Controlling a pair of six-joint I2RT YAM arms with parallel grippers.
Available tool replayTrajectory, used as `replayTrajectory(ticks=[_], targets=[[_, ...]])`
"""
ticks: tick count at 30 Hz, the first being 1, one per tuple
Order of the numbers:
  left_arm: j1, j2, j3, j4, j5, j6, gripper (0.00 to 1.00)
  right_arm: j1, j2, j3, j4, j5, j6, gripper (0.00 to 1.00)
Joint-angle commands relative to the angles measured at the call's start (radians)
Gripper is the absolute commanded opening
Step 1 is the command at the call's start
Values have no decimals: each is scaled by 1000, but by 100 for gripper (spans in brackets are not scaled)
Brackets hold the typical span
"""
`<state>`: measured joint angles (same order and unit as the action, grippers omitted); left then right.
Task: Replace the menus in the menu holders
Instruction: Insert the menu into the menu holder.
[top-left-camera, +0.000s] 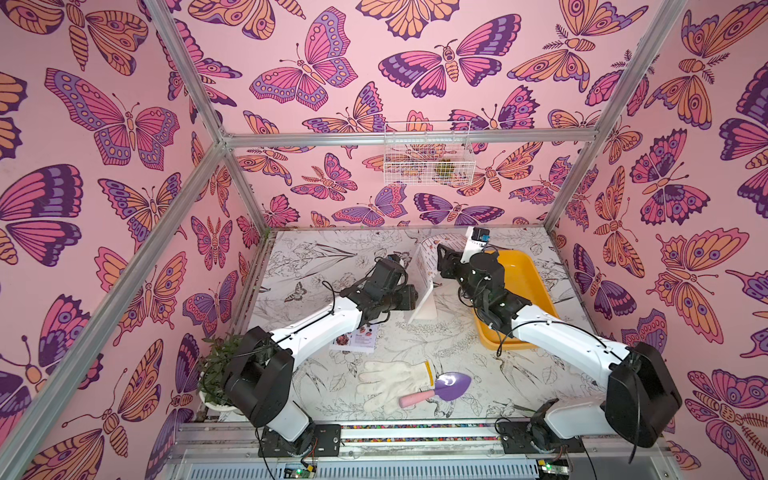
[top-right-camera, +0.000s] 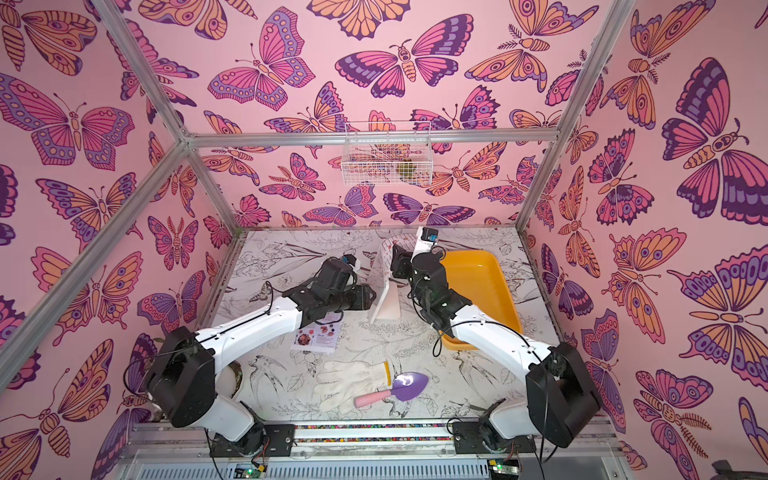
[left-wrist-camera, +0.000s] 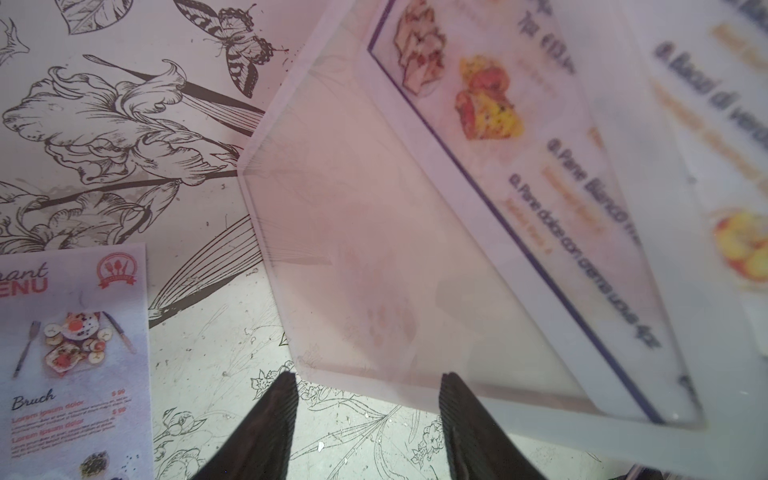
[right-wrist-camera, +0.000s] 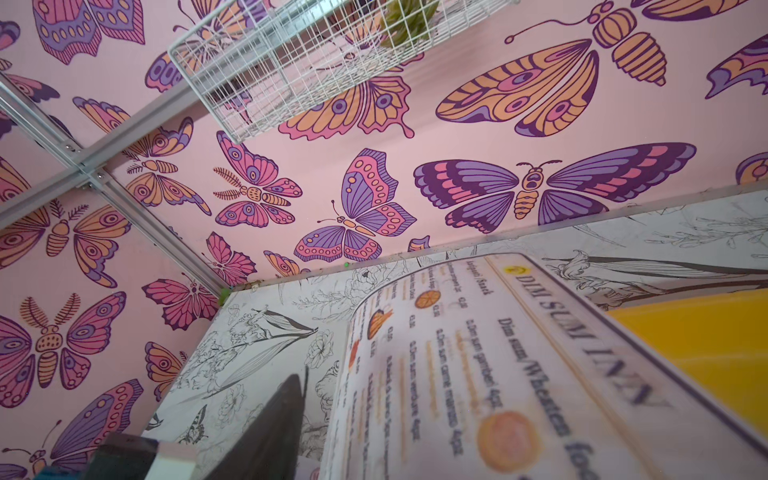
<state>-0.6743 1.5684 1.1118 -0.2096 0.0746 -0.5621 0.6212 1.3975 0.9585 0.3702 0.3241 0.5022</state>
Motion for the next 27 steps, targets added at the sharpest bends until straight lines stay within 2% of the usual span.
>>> replayTrajectory(ticks=[1, 11, 14, 23, 25, 27], targets=[[5, 10, 11, -6, -9, 11, 58, -14, -20, 40, 8, -49, 33, 59], [5, 2, 0, -8, -12, 8, 58, -103, -31, 69, -28, -136, 99, 59], [5, 4, 2, -8, -12, 7, 58, -136, -22, 78, -34, -185, 134, 56], [5, 4, 2, -7, -13, 6, 58, -173, -23, 86, -27, -223, 152, 49], [4, 5, 0, -8, -10, 7, 58, -180, -26, 92, -30, -227, 154, 44], [1, 8, -2, -13, -9, 9, 58, -184, -25, 100, -39, -234, 156, 34]])
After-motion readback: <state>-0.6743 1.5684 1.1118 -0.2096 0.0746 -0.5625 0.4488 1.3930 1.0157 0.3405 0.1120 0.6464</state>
